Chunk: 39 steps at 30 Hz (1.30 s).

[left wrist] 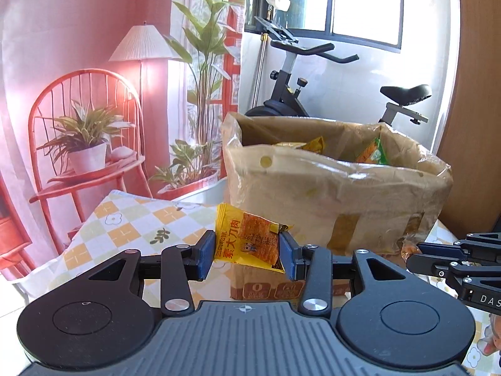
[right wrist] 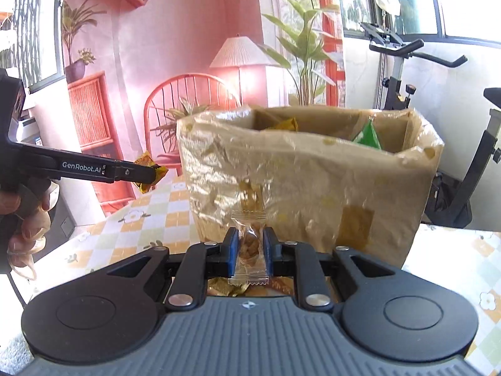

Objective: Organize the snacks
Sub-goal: 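Carry both packets over the box and open both tools, then lower the right tool onto the blue-dotted white packet and close it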

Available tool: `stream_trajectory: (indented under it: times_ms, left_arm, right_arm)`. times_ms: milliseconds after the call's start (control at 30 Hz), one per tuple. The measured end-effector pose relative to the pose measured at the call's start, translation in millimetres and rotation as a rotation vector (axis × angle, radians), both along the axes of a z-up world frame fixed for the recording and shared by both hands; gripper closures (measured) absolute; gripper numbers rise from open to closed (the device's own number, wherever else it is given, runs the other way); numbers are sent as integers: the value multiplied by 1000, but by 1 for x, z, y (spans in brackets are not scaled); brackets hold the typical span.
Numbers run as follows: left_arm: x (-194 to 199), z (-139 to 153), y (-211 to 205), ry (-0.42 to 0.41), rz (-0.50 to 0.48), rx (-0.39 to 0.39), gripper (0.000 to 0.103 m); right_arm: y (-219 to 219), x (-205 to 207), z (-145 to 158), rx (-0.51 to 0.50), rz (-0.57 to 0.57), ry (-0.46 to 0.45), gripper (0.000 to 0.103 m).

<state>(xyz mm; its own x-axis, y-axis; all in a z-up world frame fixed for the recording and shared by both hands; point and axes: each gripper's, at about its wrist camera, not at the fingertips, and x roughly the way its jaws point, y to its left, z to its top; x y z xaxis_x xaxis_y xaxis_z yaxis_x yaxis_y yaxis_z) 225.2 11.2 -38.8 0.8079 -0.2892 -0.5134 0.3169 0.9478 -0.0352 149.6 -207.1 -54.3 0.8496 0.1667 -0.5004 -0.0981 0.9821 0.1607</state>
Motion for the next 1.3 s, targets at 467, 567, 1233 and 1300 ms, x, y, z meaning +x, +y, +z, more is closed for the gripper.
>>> stream_trajectory:
  times_ms: [467,567,1233,1300]
  left_arm:
    - [78,61,-76,-63,-74,-10,57]
    - [98,55,-88,-33,-71,-3,57]
    - [81,53,-44,73,16,-3,33]
    - [66,55,-33,92,26,-12,33]
  right_arm:
    - [-44,96,61,-11,-48,-45,85]
    - [-49,113,53,-12,-79,2,85]
    - [-55,78,60,-6,-77,32,66]
    - [-54,66,62,8,-56,29,66]
